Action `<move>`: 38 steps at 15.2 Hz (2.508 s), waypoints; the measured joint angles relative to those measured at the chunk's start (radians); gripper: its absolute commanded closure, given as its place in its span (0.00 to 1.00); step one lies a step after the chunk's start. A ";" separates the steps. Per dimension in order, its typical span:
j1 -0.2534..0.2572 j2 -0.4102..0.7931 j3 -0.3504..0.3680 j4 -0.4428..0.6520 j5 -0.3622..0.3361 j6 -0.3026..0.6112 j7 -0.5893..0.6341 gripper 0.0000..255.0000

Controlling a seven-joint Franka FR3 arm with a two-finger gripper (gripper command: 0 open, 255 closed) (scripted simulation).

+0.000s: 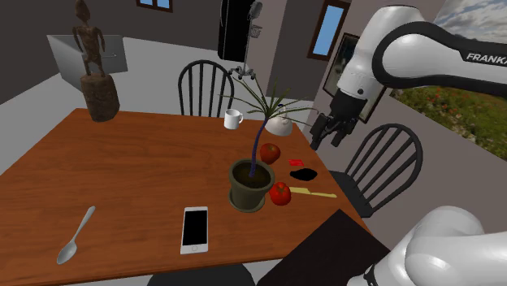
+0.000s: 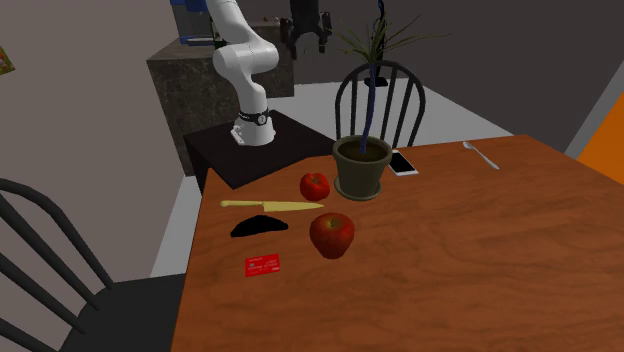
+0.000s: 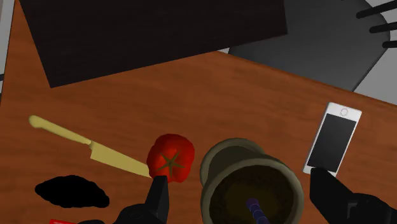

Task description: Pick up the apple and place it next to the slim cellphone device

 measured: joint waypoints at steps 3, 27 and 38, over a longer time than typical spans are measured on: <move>-0.004 0.033 -0.014 0.003 -0.015 0.026 -0.030 0.00; -0.053 0.891 -0.174 0.408 -0.129 0.464 -0.521 0.00; -0.095 1.256 -0.166 0.741 -0.128 0.504 -0.658 0.00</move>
